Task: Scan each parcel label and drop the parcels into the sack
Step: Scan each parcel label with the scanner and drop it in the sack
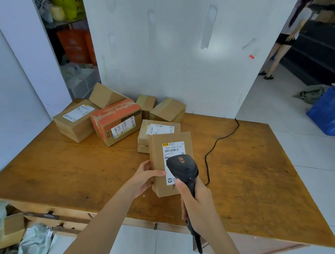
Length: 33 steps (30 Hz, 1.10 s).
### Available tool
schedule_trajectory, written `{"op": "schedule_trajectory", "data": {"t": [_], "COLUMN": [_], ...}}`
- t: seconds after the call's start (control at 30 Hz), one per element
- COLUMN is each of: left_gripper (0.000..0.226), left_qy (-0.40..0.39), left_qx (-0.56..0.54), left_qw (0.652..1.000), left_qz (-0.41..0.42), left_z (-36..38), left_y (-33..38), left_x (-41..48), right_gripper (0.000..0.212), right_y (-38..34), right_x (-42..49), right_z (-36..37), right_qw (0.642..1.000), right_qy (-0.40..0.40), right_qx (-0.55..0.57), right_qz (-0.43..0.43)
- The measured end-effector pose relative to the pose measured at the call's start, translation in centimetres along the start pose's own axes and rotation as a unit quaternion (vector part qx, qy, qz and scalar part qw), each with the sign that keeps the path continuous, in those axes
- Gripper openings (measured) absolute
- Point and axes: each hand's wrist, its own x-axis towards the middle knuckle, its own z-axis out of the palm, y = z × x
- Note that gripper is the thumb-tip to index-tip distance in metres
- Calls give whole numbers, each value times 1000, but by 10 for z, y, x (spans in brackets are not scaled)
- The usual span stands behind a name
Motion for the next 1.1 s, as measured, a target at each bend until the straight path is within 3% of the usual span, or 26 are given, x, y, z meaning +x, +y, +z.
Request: {"op": "schedule_trajectory", "data": {"t": [0.13,0.27,0.37,0.5,0.6,0.7,0.97,1.1], "left_gripper": [104,108,107,115,122,119,125,113], "left_qy": [0,6,18,24,26,36,65,73], "left_qx": [-2,-15,-19,-12,-22,-30,-16,-9], "left_qw": [1000,1000,1000,1000,999,999,997,997], "left_qz": [2,1,-2,-5,-14,-22,-27,-25], "left_z": [3,-1,-5,-7,-7,-10,-12,-9], "left_y": [1,4,5,2,-1,-3,0,5], "left_x": [1,3,2,0,-3,-4,-4,-1], "right_gripper": [44,31,30,55,67,66,73,77], "right_y": [8,33,68,113,134,141,155,145], "right_x": [5,28,67,107,123,133,149,155], "right_z": [-5,-25,-46,-60,-59,-52,-47,-46], "right_qw": [1000,993,981,928,890,876,884,881], "right_qy": [19,103,117,65,19,9,7,-5], "right_qx": [-3,-44,-147,-330,-401,-417,-395,-400], "right_qz": [-12,-23,48,159,215,242,248,252]}}
